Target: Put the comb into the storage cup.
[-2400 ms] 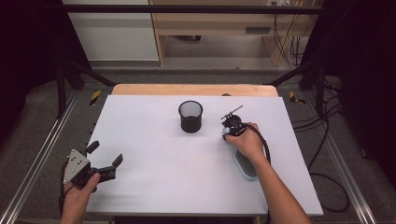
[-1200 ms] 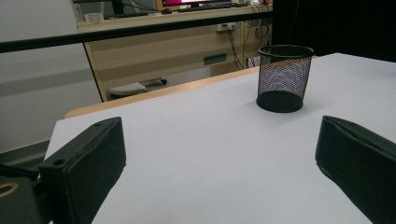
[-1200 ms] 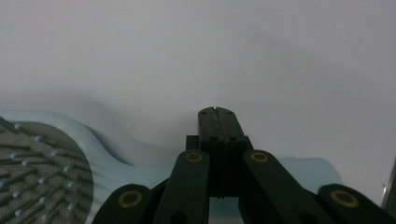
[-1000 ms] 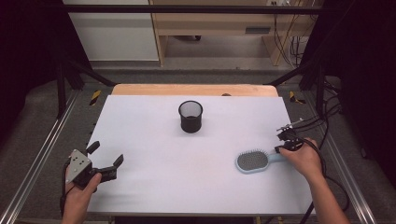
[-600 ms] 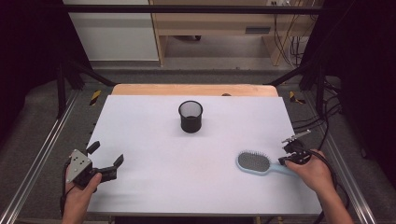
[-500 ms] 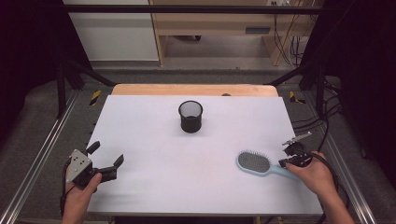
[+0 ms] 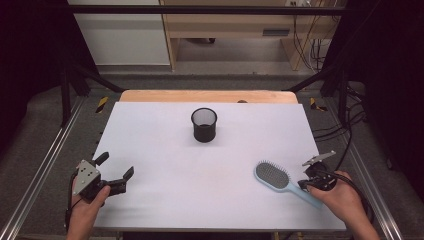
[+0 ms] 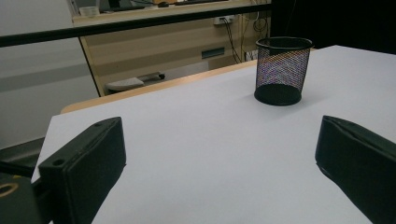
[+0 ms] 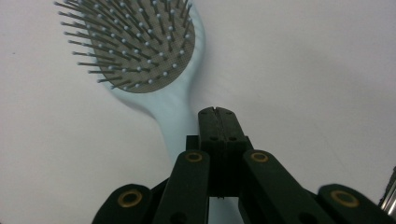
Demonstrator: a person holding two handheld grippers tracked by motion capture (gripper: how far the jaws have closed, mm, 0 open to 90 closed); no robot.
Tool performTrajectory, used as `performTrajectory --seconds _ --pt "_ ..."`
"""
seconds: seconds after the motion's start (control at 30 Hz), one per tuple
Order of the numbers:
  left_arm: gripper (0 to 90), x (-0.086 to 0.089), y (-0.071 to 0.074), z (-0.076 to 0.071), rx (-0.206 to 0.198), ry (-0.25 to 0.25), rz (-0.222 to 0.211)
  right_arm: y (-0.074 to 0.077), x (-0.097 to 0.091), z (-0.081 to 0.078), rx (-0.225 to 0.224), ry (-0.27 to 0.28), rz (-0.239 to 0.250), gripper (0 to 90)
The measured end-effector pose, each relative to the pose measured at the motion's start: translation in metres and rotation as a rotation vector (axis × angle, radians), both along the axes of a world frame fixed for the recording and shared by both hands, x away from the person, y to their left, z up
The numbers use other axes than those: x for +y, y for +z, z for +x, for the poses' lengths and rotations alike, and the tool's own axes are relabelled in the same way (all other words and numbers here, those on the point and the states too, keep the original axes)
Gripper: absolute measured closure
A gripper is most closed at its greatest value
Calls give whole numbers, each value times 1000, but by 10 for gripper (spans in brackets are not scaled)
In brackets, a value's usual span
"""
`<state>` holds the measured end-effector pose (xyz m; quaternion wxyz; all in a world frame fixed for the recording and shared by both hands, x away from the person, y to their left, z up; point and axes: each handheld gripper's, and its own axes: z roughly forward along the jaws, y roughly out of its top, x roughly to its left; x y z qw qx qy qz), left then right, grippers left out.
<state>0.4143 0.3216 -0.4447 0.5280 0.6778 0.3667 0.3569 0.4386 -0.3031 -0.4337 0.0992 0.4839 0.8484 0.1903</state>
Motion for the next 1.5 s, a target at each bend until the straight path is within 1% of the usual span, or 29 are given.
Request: performTrajectory --seconds 0.13,0.27,0.3,0.37,0.43,0.57,0.67,0.73,0.77,0.83,0.9,0.93,0.97,1.0,1.1,1.13,1.17,1.2,1.27,1.33,1.4,1.47,1.5 --pt "17 -1 -1 0 6 -4 4 -1 -2 1 -5 -1 4 900" --pt "17 -1 -1 0 6 -5 6 -8 -7 5 10 -19 1 900" --pt "17 -1 -1 0 7 -4 6 -9 -8 5 14 -22 0 900" --pt "17 0 -1 0 8 -2 5 -10 -7 3 21 -23 12 900" --pt "17 0 -1 1 8 -2 5 -10 -6 -1 25 -9 13 900" --pt "17 -1 -1 1 10 -4 11 -7 -5 -6 2 -6 22 900" --pt "17 -1 -1 0 9 -4 10 -4 -6 -9 -23 -3 32 900" --pt "17 0 -1 0 9 -2 9 -1 -6 -11 -55 -2 59 900" --pt "17 0 -1 0 9 0 8 1 -6 -13 -72 -10 73 900" --pt "17 1 -1 1 9 0 7 4 -8 -16 -112 -4 96 900" --pt "17 0 -1 0 8 -1 9 7 -9 -19 -144 -7 121 828" --pt "17 0 -1 0 9 -3 9 7 -9 -21 -158 9 128 797" --pt "17 0 -1 0 8 -3 9 7 -9 -23 -166 29 138 785" --pt "17 0 -1 0 8 -3 10 6 -8 -24 -170 41 135 777" --pt "17 0 -1 0 9 -2 10 4 -8 -27 -200 80 117 720" --pt "17 0 -1 0 9 -2 10 3 -8 -28 -205 93 107 708" --pt "17 0 -1 0 9 -2 10 3 -7 -29 -218 99 91 702" --pt "17 0 -1 0 9 -1 10 2 -8 -30 -234 119 77 690" --pt "17 0 -1 0 9 -1 10 0 -8 -30 -260 122 72 667" --pt "17 0 -1 0 9 -1 11 0 -8 -30 -240 102 82 626" --pt "17 0 -1 0 9 -1 10 -1 -9 -28 -217 99 92 576" --pt "17 0 -1 0 8 -2 11 -2 -9 -25 -172 106 93 507" --pt "17 1 -1 0 7 -1 11 -2 -9 -24 -161 114 90 479"
